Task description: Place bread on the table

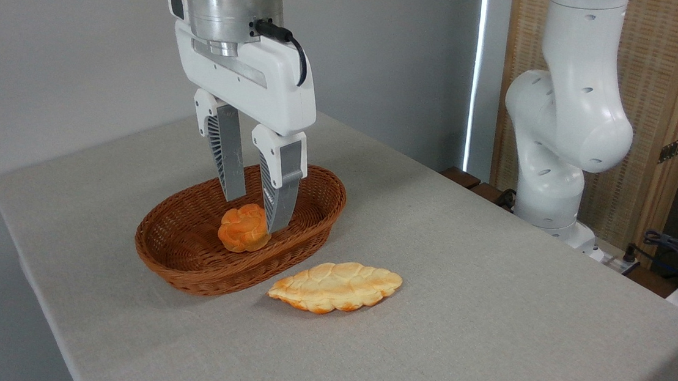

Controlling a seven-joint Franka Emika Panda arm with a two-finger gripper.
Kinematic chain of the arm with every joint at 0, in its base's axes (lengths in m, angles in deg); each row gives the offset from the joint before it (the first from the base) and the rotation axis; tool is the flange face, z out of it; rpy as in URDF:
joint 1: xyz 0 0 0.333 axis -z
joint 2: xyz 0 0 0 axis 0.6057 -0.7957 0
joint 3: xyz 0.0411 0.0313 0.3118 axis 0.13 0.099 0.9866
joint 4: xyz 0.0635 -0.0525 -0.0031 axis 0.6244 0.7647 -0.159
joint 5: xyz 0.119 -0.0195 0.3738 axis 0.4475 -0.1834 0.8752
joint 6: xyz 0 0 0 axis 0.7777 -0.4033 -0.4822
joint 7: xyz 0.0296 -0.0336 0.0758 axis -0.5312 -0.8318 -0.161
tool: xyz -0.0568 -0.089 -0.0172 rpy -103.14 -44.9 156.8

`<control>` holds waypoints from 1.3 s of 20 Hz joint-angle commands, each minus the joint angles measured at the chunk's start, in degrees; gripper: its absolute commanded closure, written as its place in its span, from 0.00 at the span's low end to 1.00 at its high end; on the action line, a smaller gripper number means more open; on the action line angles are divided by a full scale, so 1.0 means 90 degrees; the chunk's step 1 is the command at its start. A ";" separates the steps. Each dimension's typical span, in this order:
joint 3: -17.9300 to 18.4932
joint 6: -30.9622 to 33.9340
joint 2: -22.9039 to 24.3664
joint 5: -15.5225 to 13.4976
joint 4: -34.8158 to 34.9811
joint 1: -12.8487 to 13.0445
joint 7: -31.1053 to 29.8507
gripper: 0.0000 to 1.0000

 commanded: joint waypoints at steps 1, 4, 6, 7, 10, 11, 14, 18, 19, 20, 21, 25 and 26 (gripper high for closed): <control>0.0074 0.0121 0.0031 -0.0118 0.0017 0.0030 -0.0028 0.00; 0.0065 0.0121 0.0021 -0.0118 0.0017 0.0030 -0.0028 0.00; 0.0065 0.0121 0.0021 -0.0118 0.0017 0.0030 -0.0028 0.00; 0.0065 0.0121 0.0021 -0.0118 0.0017 0.0030 -0.0028 0.00; 0.0074 0.0121 0.0021 -0.0118 0.0017 0.0030 -0.0028 0.00; 0.0075 0.0121 0.0021 -0.0118 0.0017 0.0030 -0.0028 0.00; 0.0075 0.0131 0.0021 -0.0108 0.0017 0.0030 -0.0018 0.00; 0.0065 0.0170 0.0021 -0.0108 0.0027 0.0030 -0.0027 0.00; 0.0065 0.0190 0.0011 -0.0108 0.0017 0.0030 -0.0037 0.00; 0.0065 0.0199 0.0011 -0.0108 0.0027 0.0030 -0.0028 0.00; 0.0065 0.0199 0.0021 -0.0108 0.0027 0.0030 -0.0028 0.00; 0.0065 0.0317 0.0021 -0.0108 0.0017 0.0030 -0.0028 0.00; 0.0065 0.0326 0.0021 -0.0108 0.0027 0.0030 -0.0028 0.00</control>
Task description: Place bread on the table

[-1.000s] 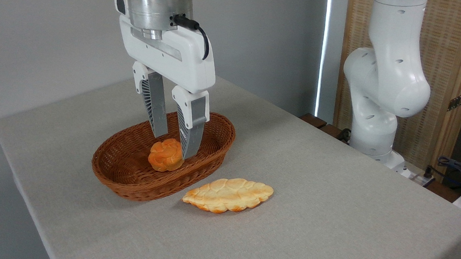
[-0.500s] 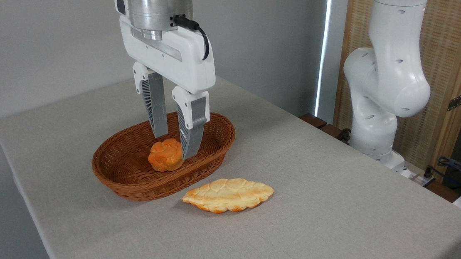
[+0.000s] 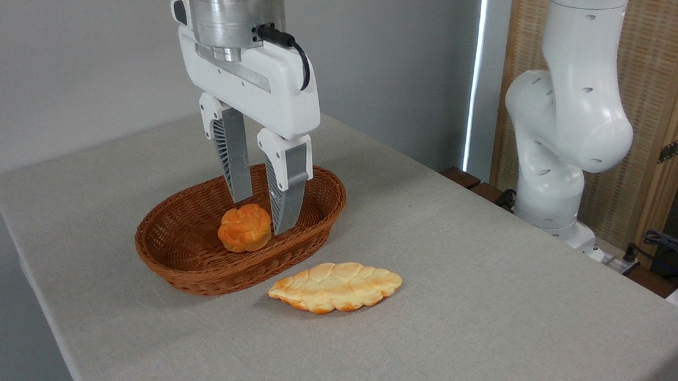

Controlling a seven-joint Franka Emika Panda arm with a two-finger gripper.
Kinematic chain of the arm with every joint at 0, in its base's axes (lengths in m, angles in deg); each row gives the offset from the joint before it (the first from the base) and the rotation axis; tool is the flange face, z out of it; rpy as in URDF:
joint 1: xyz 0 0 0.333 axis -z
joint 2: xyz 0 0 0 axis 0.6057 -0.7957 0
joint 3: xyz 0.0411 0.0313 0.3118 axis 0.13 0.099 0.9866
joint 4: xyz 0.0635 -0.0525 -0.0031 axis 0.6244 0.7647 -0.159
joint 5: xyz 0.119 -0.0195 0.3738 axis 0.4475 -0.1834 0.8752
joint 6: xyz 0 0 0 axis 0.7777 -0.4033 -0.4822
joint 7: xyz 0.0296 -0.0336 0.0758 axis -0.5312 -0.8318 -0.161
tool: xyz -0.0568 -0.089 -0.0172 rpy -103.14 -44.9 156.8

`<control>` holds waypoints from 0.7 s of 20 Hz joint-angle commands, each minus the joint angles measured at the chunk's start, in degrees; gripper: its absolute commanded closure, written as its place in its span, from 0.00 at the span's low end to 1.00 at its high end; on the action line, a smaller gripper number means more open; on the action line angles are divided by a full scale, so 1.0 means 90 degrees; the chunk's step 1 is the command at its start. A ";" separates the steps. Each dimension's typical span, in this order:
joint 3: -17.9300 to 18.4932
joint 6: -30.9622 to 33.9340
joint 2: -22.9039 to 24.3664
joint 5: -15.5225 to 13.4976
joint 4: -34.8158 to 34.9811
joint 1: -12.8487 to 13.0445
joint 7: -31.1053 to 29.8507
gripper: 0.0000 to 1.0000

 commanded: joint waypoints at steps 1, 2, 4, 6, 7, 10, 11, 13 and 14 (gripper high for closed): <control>0.0063 0.0216 0.0021 -0.0117 0.0003 0.0044 -0.0028 0.00; 0.0044 0.0226 0.0011 -0.0118 0.0012 0.0054 -0.0018 0.00; 0.0024 0.0207 -0.0008 -0.0118 0.0042 0.0083 -0.0018 0.00; -0.0024 0.0109 -0.0008 -0.0118 0.0149 0.0122 -0.0018 0.00; -0.0034 0.0022 -0.0008 -0.0118 0.0198 0.0229 -0.0018 0.00; -0.0063 -0.0456 -0.0008 -0.0118 0.0617 0.0590 -0.0028 0.00; -0.0064 -0.0525 -0.0008 -0.0118 0.0753 0.0717 -0.0018 0.00; -0.0064 -0.0633 -0.0028 -0.0118 0.0920 0.1000 -0.0018 0.00; -0.0064 -0.0682 -0.0076 -0.0118 0.0979 0.1040 -0.0018 0.00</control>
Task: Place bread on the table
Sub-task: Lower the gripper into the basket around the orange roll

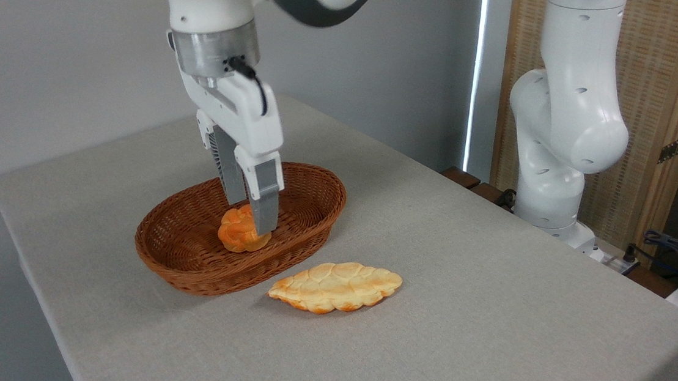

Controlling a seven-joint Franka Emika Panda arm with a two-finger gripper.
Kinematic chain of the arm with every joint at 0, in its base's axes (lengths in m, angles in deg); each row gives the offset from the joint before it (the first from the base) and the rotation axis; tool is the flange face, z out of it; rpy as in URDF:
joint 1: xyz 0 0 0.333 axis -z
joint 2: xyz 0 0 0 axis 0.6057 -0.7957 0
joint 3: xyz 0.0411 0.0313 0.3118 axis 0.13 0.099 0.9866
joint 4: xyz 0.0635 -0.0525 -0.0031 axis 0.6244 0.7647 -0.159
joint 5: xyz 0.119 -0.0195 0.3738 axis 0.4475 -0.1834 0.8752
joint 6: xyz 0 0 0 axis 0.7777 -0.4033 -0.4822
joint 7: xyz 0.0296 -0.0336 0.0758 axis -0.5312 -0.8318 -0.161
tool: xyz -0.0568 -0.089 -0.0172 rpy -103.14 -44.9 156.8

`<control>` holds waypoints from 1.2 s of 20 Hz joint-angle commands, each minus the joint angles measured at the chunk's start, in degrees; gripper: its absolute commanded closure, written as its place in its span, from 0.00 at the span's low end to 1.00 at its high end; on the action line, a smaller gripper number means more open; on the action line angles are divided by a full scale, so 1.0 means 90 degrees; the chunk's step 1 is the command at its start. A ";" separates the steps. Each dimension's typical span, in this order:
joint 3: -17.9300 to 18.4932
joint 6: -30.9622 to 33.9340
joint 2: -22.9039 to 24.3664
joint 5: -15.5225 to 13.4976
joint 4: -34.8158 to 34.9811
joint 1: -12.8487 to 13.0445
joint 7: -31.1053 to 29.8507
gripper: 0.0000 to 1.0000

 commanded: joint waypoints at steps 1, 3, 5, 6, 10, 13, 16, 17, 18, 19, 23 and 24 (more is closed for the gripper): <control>0.0044 -0.0283 0.0001 -0.0107 0.0345 0.0388 -0.0018 0.00; 0.0044 -0.0342 -0.0067 -0.0136 0.0385 0.0545 -0.0018 0.00; 0.0044 -0.0342 -0.0067 -0.0350 0.0453 0.0652 -0.0018 0.00; 0.0044 -0.0342 -0.0077 -0.0390 0.0482 0.0701 -0.0018 0.00; 0.0044 -0.0439 -0.0340 -0.0400 0.0619 0.1033 -0.0018 0.00; 0.0034 -0.0703 -0.0448 -0.0400 0.0737 0.1151 -0.0018 0.00; -0.0190 -0.0976 -0.0653 -0.0468 0.0737 0.1151 -0.0028 0.00; -0.0200 -0.1025 -0.0702 -0.0468 0.0737 0.1151 -0.0028 0.00; -0.0210 -0.1035 -0.0712 -0.0468 0.0737 0.1151 -0.0018 0.00; -0.0210 -0.1036 -0.0731 -0.0468 0.0737 0.1151 -0.0008 0.00; -0.0288 -0.1143 -0.0810 -0.0449 0.0746 0.1151 0.0002 0.00; -0.0288 -0.1153 -0.0848 -0.0439 0.0746 0.1151 0.0002 0.00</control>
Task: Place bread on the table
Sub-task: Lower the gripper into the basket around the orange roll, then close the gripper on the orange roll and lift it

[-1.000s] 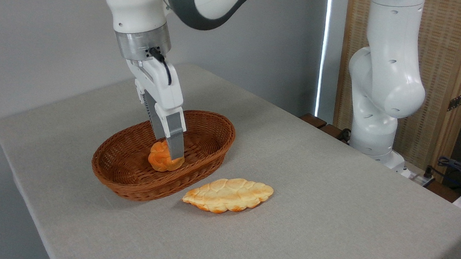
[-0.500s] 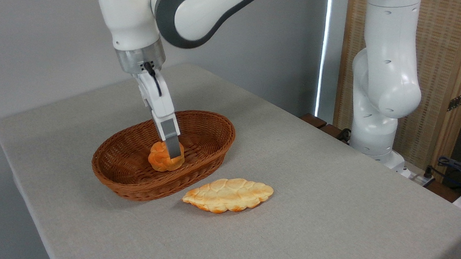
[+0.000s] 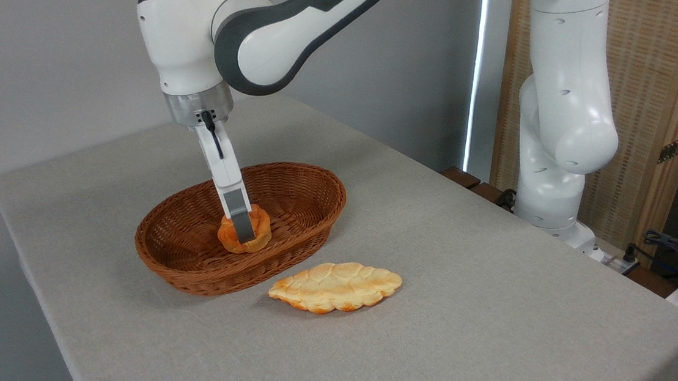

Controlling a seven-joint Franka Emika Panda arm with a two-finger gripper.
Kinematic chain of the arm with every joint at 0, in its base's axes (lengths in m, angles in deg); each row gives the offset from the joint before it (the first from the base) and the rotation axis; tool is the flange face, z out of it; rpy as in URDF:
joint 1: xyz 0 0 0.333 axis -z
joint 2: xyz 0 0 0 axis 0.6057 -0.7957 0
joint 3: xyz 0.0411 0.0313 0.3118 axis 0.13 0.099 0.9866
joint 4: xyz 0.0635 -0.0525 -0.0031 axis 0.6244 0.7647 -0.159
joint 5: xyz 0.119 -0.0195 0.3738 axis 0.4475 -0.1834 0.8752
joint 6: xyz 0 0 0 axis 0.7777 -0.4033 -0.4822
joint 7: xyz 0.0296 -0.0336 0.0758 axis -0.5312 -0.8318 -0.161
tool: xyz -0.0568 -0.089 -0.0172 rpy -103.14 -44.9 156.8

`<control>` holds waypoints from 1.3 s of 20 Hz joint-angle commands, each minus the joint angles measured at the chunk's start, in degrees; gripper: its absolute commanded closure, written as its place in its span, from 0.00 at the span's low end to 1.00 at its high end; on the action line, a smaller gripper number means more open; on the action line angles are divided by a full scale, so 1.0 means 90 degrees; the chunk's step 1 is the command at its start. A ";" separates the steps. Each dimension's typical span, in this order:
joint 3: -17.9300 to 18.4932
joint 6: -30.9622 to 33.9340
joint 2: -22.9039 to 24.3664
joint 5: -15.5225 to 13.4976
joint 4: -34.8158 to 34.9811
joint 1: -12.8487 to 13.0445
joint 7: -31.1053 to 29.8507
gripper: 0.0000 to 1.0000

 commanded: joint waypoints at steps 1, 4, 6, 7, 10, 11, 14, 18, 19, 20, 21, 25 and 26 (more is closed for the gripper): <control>-0.0026 -0.0154 -0.0048 -0.0064 0.0042 0.0006 0.0003 0.00; -0.0064 -0.0163 -0.0107 -0.0035 0.0042 0.0006 -0.0016 0.06; -0.0074 -0.0163 -0.0097 -0.0054 0.0032 -0.0004 -0.0016 0.64; -0.0074 -0.0163 -0.0097 -0.0044 0.0032 -0.0004 -0.0007 0.72; -0.0074 -0.0154 -0.0097 -0.0044 0.0032 -0.0014 -0.0006 0.72; -0.0074 -0.0154 -0.0097 -0.0044 0.0032 -0.0014 -0.0006 0.72; -0.0074 -0.0154 -0.0097 -0.0044 0.0022 -0.0014 -0.0006 0.72; -0.0036 -0.0154 -0.0029 -0.0073 -0.0055 -0.0033 -0.0074 0.71; -0.0006 -0.0125 -0.0019 -0.0083 -0.0153 -0.0043 -0.0075 0.71; 0.0023 -0.0076 0.0039 -0.0093 -0.0250 -0.0072 -0.0094 0.71; 0.0033 -0.0017 0.0127 -0.0093 -0.0280 -0.0092 -0.0114 0.71; 0.0258 0.0539 0.0284 -0.0093 -0.0573 -0.0092 -0.0104 0.71; 0.0287 0.0559 0.0294 -0.0093 -0.0622 -0.0102 -0.0114 0.71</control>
